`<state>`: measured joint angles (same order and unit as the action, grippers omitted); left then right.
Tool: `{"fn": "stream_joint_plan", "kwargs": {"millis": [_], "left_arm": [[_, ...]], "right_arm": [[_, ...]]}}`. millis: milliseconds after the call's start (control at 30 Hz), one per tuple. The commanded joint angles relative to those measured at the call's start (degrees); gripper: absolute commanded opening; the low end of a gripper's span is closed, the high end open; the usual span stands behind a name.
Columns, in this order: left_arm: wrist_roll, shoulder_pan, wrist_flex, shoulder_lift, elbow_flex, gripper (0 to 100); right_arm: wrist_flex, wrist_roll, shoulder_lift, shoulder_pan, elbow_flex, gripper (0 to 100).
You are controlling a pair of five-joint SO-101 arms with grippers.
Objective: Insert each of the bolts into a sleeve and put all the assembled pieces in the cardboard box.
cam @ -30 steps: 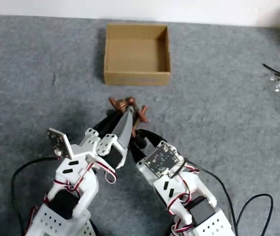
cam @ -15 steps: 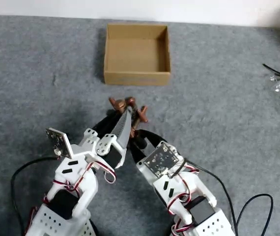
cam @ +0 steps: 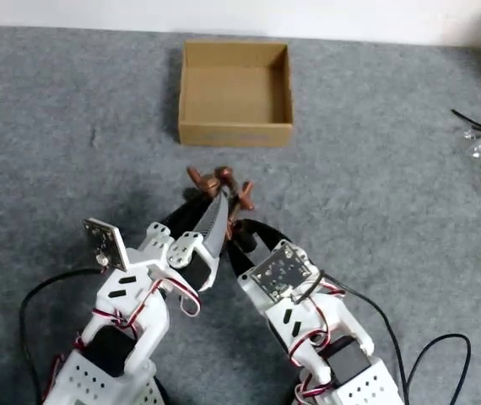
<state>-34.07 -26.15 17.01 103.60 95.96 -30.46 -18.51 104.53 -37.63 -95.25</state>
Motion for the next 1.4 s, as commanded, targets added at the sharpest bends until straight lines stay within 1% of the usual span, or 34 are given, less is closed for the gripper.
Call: {"fn": "stream_joint_plan", "kwargs": {"millis": [0, 167, 300, 600, 900, 1100, 1200, 1367], "left_arm": [[-0.35, -0.75, -6.15, 0.48, 1.19, 1], [-0.35, 1.19, -12.75, 0.57, 1.19, 1], [-0.35, -0.92, -13.19, 0.48, 1.19, 1], [-0.18, -0.75, -11.78, 0.48, 1.19, 1], [-0.09, -0.84, -7.21, 0.48, 1.19, 1], [-0.09, -0.84, -5.27, 0.48, 1.19, 1], [-0.18, -0.92, -4.31, 0.48, 1.19, 1], [-0.09, -3.65, -1.49, 0.48, 1.27, 1]], "right_arm": [[0.13, 2.46, 0.84, -0.84, 3.21, 0.3], [0.13, 2.37, 0.84, -1.27, 3.12, 0.3], [0.04, 2.55, 0.84, -1.01, 3.03, 0.3], [0.04, 2.64, 0.84, -1.36, 3.3, 0.3], [0.13, 2.64, 0.84, -3.03, 5.14, 0.3], [0.04, 2.64, 0.84, -6.02, 7.78, 0.3], [0.04, 2.64, 0.84, -5.32, 7.78, 0.3], [0.22, 2.64, 0.84, -3.03, 7.69, 0.3]]}}
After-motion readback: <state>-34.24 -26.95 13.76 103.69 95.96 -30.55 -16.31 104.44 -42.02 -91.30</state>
